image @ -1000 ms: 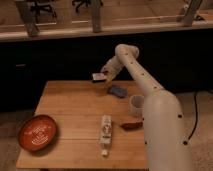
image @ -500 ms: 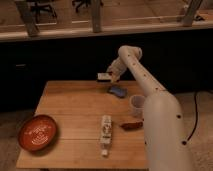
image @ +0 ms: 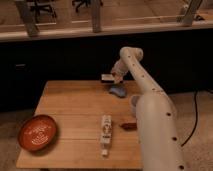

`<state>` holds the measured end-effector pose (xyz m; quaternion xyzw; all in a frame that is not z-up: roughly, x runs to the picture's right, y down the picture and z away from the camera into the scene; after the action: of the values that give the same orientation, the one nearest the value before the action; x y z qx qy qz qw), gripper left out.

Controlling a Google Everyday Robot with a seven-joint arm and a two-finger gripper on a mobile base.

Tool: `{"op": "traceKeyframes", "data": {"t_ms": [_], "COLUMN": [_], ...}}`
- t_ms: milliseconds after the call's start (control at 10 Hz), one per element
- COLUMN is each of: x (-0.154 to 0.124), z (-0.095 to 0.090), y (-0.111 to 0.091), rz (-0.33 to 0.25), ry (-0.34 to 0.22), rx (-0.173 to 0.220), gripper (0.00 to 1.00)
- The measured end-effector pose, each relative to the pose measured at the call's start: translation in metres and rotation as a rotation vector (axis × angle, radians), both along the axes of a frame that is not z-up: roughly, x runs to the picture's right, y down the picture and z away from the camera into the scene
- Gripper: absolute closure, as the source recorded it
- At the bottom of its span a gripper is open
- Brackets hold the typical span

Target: Place the eraser on the white sponge

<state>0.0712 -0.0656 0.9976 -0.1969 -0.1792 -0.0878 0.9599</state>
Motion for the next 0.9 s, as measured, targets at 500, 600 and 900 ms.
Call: {"op": "traceKeyframes", "data": {"t_ms": [500,600,900], "x": [0.015,0.02,0.026], "z": [0.003,0.002,0.002], "y": [0.015,0.018,0.023], "rz": [0.007,0.008,0.011], "ry": [0.046,0.048,0.057], "rx": [-0.03,-0.035,-0.06], "gripper": [1.0,1.0,1.0]}}
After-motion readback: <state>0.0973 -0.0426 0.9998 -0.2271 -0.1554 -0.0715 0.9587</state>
